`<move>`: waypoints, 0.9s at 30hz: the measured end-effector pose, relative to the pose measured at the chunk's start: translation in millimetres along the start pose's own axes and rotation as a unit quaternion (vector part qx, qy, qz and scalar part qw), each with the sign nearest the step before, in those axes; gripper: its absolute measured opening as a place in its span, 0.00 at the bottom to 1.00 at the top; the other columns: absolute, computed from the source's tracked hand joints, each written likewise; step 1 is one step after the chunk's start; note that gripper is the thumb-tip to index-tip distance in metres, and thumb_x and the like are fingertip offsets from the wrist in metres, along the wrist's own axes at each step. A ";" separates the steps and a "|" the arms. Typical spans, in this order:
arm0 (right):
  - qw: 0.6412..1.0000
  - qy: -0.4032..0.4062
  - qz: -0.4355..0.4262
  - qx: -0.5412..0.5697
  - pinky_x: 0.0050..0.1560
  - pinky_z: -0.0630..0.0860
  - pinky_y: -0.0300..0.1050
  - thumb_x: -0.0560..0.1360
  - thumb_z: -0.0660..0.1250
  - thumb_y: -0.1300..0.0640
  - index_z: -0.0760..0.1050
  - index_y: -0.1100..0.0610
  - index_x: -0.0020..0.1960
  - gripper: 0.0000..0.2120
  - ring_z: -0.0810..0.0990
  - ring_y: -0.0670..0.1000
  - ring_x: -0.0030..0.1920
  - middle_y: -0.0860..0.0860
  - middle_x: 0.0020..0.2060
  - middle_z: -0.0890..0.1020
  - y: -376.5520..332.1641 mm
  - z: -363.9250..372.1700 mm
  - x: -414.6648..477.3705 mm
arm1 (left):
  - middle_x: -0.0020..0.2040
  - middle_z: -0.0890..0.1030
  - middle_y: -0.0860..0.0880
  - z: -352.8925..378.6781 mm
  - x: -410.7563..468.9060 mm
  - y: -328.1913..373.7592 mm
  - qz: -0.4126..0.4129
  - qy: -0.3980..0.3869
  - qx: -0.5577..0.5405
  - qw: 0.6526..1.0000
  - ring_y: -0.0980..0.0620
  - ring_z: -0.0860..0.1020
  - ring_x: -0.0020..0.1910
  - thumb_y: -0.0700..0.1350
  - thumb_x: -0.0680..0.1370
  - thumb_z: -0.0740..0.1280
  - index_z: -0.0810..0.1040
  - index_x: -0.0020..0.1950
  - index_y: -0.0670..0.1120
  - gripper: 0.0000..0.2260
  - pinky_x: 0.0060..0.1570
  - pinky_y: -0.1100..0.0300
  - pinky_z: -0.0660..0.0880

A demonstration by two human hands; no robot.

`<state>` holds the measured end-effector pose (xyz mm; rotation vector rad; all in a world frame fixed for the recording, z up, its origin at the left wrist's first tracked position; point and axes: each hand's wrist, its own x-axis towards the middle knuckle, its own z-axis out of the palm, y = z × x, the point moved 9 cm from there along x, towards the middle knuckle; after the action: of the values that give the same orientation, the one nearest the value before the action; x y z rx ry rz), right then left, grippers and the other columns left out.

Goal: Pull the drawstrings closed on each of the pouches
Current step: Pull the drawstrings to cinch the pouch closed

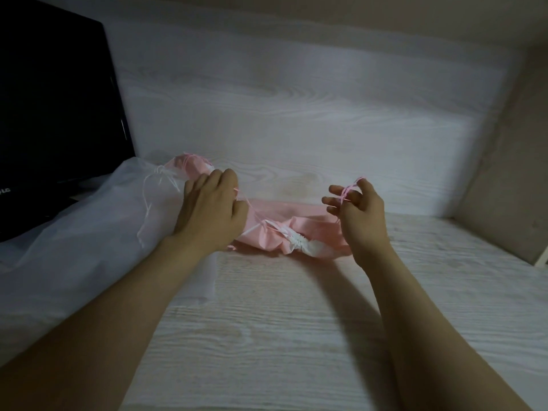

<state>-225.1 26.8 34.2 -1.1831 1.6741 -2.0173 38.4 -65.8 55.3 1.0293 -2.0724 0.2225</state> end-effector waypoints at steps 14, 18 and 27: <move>0.896 0.090 0.005 -0.435 0.40 0.76 0.49 0.69 0.65 0.46 0.75 0.59 0.42 0.15 0.79 0.63 0.41 0.58 0.40 0.81 -10.3 -20.5 -9.6 | 0.48 0.87 0.49 10.0 -11.8 -2.5 -0.140 -0.056 -0.091 0.984 0.42 0.83 0.50 0.46 0.79 0.70 0.87 0.52 0.54 0.07 0.48 0.55 0.76; 0.839 -0.041 0.054 -0.540 0.47 0.71 0.49 0.74 0.64 0.37 0.72 0.57 0.47 0.22 0.80 0.62 0.50 0.57 0.47 0.79 3.0 1.8 -18.8 | 0.49 0.88 0.52 6.9 -8.0 -1.5 -0.152 -0.010 -0.238 0.959 0.54 0.85 0.50 0.40 0.78 0.67 0.87 0.57 0.50 0.12 0.59 0.61 0.78; 0.866 -0.104 0.095 -0.479 0.64 0.76 0.58 0.71 0.67 0.36 0.76 0.54 0.48 0.21 0.80 0.60 0.56 0.55 0.52 0.83 14.7 24.0 -28.9 | 0.81 0.67 0.56 33.9 -9.4 42.3 -0.102 -0.118 -0.532 0.832 0.58 0.85 0.59 0.35 0.79 0.74 0.62 0.84 0.51 0.37 0.62 0.60 0.80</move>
<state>-193.8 24.6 8.9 -1.3250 2.6198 -0.8268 -8.9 -48.3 33.4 0.5437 -1.8037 -1.1097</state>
